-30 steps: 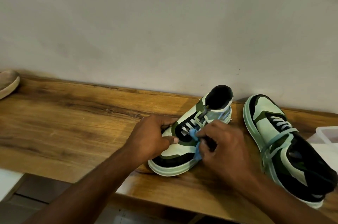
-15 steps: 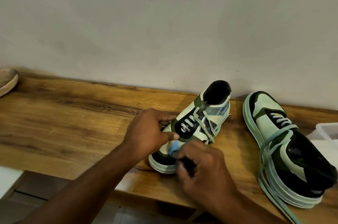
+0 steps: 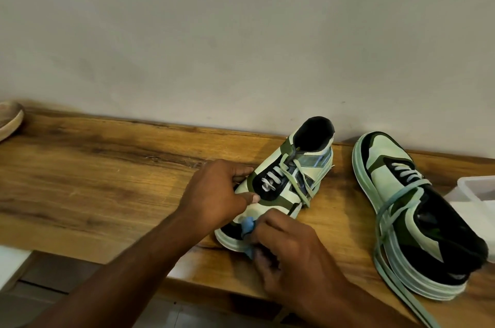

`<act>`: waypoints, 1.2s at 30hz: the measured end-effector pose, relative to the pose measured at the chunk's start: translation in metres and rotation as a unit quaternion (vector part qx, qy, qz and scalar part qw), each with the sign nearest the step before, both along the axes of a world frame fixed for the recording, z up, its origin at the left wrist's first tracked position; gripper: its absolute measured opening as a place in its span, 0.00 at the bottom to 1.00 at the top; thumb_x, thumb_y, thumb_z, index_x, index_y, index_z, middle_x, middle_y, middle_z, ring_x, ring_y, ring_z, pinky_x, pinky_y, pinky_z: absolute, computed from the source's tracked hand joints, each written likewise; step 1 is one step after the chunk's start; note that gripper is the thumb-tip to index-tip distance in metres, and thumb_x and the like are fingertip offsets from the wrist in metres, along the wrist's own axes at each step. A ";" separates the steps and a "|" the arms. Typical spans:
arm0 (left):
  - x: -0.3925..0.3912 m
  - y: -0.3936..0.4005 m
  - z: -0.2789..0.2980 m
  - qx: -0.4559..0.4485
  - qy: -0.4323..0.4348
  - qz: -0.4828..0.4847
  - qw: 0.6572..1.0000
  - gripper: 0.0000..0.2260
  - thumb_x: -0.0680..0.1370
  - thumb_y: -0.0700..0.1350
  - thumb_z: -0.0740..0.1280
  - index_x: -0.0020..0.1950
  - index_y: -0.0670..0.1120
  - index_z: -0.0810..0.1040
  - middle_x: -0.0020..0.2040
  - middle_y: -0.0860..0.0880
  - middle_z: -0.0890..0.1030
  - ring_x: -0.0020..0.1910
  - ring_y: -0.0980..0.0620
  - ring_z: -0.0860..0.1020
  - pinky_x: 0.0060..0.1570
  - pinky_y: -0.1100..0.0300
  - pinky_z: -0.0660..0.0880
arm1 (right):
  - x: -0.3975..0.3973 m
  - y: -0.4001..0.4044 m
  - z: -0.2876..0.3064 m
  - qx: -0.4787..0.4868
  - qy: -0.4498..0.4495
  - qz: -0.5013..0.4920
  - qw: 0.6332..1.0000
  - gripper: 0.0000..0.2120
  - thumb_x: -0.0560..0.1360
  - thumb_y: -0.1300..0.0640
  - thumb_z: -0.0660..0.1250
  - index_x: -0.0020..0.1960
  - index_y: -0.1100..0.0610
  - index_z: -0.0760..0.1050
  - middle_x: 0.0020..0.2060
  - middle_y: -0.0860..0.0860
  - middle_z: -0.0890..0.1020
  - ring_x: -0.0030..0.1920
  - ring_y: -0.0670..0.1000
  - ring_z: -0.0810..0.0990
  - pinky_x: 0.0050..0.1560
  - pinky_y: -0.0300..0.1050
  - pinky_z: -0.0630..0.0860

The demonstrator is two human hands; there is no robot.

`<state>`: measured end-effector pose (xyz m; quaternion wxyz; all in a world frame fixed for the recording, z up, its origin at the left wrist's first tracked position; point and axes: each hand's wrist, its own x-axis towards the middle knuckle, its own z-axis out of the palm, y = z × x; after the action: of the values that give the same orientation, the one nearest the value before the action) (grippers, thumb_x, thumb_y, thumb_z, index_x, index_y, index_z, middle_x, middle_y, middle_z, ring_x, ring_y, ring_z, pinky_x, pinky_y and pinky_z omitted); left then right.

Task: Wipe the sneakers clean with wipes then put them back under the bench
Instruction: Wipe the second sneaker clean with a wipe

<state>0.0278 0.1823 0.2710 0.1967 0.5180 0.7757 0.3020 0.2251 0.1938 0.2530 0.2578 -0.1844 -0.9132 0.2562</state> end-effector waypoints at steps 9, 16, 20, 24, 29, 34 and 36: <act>0.047 -0.018 0.011 0.001 0.175 -0.013 0.984 0.42 0.64 0.68 0.78 0.74 0.55 0.73 0.65 0.58 0.80 0.63 0.56 0.78 0.62 0.60 0.75 | 0.026 0.066 0.004 0.020 0.000 -0.159 0.987 0.13 0.68 0.65 0.78 0.49 0.53 0.85 0.44 0.45 0.81 0.41 0.41 0.78 0.40 0.38 0.80; 0.043 -0.014 0.006 0.005 0.202 -0.060 0.978 0.52 0.66 0.66 0.78 0.84 0.51 0.60 0.78 0.57 0.71 0.73 0.55 0.71 0.66 0.63 0.68 | 0.019 0.058 -0.001 0.007 0.056 -0.171 0.984 0.09 0.68 0.61 0.81 0.46 0.53 0.86 0.42 0.44 0.81 0.41 0.41 0.80 0.39 0.37 0.79; 0.037 -0.011 0.009 0.001 0.177 -0.082 0.981 0.51 0.66 0.61 0.81 0.84 0.51 0.61 0.79 0.56 0.69 0.75 0.55 0.70 0.70 0.63 0.67 | 0.015 0.052 0.000 0.011 0.038 -0.141 0.989 0.15 0.68 0.66 0.80 0.51 0.52 0.86 0.46 0.44 0.83 0.45 0.40 0.81 0.44 0.36 0.81; 0.034 -0.009 0.009 -0.008 0.174 -0.092 0.980 0.53 0.64 0.59 0.83 0.83 0.51 0.61 0.80 0.56 0.67 0.77 0.56 0.68 0.73 0.62 0.64 | 0.021 0.075 0.008 0.014 0.077 -0.190 0.979 0.15 0.70 0.64 0.80 0.54 0.53 0.87 0.44 0.46 0.84 0.42 0.40 0.81 0.41 0.32 0.79; 0.035 -0.008 0.009 0.003 0.183 -0.095 0.979 0.51 0.65 0.59 0.82 0.83 0.52 0.62 0.80 0.56 0.68 0.76 0.55 0.69 0.73 0.61 0.64 | 0.011 0.059 0.006 0.041 0.018 -0.164 0.985 0.13 0.73 0.60 0.77 0.57 0.52 0.86 0.46 0.45 0.81 0.43 0.41 0.78 0.43 0.30 0.76; 0.033 -0.007 0.009 0.000 0.185 -0.102 0.977 0.50 0.66 0.58 0.82 0.83 0.52 0.62 0.80 0.55 0.68 0.76 0.55 0.69 0.73 0.60 0.65 | 0.009 0.061 0.007 0.061 -0.029 -0.130 0.989 0.12 0.74 0.62 0.76 0.57 0.54 0.85 0.46 0.47 0.80 0.44 0.45 0.78 0.44 0.37 0.79; 0.034 -0.006 0.008 -0.004 0.191 -0.099 0.977 0.51 0.66 0.59 0.82 0.84 0.53 0.61 0.80 0.57 0.67 0.76 0.56 0.68 0.74 0.61 0.63 | 0.015 0.082 0.015 0.044 -0.003 -0.202 0.978 0.12 0.75 0.61 0.75 0.57 0.53 0.85 0.46 0.46 0.81 0.43 0.43 0.78 0.44 0.41 0.81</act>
<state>0.0615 0.1760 0.2791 0.0758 0.6395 0.7452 0.1730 0.2406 0.2758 0.2676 0.3098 -0.3543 -0.8681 0.1576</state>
